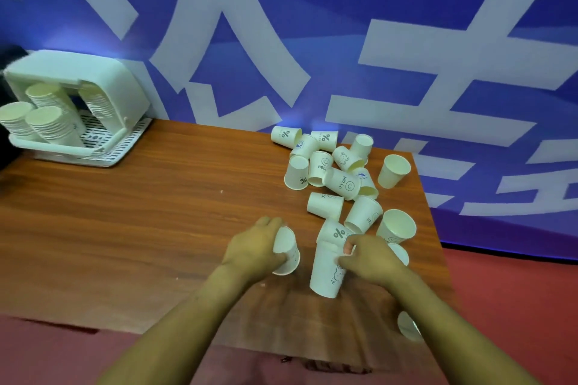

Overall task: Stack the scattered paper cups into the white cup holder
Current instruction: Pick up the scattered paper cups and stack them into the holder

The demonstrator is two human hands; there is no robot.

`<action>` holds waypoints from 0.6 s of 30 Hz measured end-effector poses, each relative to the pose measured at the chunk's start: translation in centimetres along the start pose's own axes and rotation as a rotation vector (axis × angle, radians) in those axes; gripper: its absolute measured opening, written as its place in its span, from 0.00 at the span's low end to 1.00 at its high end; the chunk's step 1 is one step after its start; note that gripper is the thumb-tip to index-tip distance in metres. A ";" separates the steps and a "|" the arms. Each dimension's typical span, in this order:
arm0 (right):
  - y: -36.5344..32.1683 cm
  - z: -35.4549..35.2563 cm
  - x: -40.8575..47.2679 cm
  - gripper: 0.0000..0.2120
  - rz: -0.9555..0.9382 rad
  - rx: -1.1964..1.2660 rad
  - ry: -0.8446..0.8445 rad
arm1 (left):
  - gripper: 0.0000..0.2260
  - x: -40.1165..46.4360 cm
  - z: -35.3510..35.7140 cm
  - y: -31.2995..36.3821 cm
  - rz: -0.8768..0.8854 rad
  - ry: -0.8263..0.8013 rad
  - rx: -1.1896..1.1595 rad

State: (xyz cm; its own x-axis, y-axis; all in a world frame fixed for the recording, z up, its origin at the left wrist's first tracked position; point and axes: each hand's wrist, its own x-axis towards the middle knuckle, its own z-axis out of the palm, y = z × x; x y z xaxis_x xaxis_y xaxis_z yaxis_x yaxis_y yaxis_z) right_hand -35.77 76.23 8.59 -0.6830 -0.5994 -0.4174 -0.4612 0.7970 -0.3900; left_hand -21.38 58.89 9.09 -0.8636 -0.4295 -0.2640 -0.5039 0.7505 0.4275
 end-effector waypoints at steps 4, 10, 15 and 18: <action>-6.5 -0.3 -0.2 0.17 -0.027 0.070 0.107 | 0.25 -1.7 -6.2 -4.6 -0.009 0.118 -0.057; -19.3 2.2 0.0 0.23 -0.172 0.021 0.187 | 0.24 -5.7 -14.5 -14.1 0.035 0.281 -0.130; -30.0 4.5 0.2 0.21 -0.249 0.036 0.277 | 0.24 -8.8 -19.0 -23.9 -0.022 0.326 -0.133; -34.7 5.6 0.7 0.19 -0.286 0.033 0.282 | 0.21 -10.0 -21.2 -28.1 -0.062 0.335 -0.138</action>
State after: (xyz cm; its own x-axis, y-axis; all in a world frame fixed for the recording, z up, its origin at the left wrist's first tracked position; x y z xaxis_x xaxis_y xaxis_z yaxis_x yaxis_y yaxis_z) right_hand -17.06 47.74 17.21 -0.6604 -0.7493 -0.0484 -0.6399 0.5954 -0.4858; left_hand 1.07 31.43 18.07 -0.7770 -0.6295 -0.0052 -0.5328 0.6533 0.5379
